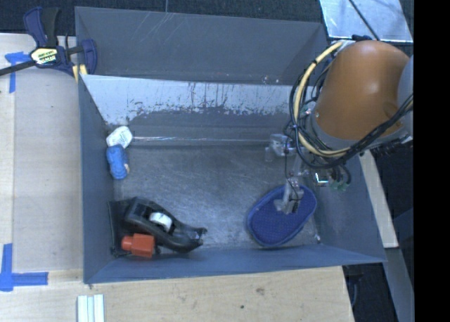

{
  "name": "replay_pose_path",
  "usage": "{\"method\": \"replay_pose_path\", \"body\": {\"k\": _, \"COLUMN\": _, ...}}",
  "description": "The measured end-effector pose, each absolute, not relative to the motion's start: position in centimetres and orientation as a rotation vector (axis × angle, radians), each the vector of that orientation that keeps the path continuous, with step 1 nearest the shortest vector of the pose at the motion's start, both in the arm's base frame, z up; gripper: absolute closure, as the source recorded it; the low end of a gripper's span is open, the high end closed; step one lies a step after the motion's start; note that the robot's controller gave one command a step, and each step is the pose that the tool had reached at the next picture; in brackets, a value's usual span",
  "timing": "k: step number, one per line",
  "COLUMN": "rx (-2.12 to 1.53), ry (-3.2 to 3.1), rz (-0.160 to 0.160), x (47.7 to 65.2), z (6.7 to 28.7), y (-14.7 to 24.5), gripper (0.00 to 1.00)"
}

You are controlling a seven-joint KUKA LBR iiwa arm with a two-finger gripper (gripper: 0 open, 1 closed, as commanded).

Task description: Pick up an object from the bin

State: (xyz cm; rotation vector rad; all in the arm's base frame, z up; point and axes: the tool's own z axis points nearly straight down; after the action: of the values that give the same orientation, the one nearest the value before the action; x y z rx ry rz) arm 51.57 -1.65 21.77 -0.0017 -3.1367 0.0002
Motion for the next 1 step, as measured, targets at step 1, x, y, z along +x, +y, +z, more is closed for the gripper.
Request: {"method": "replay_pose_path", "body": {"k": 1, "rx": 0.081, "ry": -3.136, "rz": 0.000, "x": 49.24, "z": 7.86, "y": -6.44, "gripper": 0.00}}
